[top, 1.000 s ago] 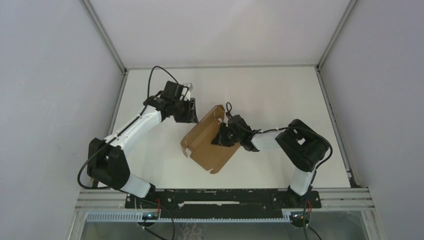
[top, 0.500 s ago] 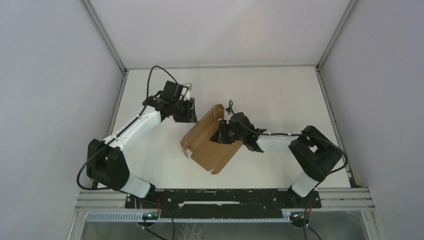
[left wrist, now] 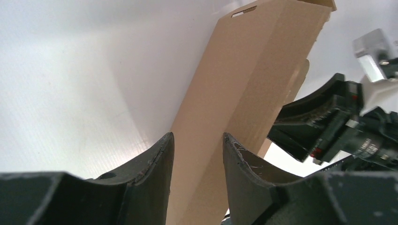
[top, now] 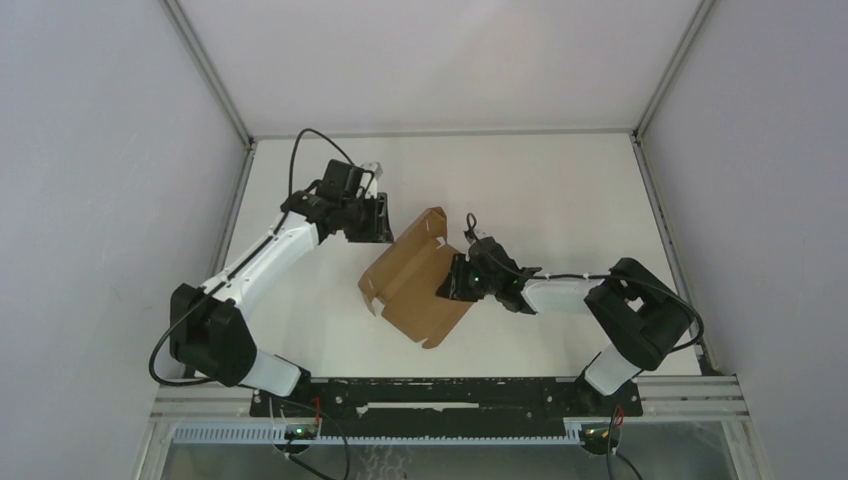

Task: Fold the paper box
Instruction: Fold the paper box at the center of the board.

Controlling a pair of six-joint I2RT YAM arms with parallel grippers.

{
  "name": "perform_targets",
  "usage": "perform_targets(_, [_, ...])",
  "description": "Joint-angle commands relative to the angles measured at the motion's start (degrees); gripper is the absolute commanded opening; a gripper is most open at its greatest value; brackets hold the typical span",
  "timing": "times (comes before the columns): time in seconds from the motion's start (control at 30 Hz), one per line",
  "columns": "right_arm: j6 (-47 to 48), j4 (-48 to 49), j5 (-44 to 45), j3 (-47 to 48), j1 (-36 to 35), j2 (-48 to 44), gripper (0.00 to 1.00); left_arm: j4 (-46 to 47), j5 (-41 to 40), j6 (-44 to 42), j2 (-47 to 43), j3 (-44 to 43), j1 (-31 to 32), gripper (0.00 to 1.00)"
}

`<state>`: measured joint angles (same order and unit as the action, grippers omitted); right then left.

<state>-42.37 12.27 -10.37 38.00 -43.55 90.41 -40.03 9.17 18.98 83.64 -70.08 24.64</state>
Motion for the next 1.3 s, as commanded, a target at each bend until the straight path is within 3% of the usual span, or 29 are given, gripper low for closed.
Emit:
perform_targets(0.0, [-2.34,2.46,0.0,-1.69,0.47,1.78,0.4,0.57,0.22,-0.44,-3.12,-3.22,0.34,0.48])
perform_targets(1.27, [-2.49,4.37,-3.03,-1.7,2.33,4.57,0.39,0.82,1.38,-0.88,-1.75,-3.93,0.65,0.52])
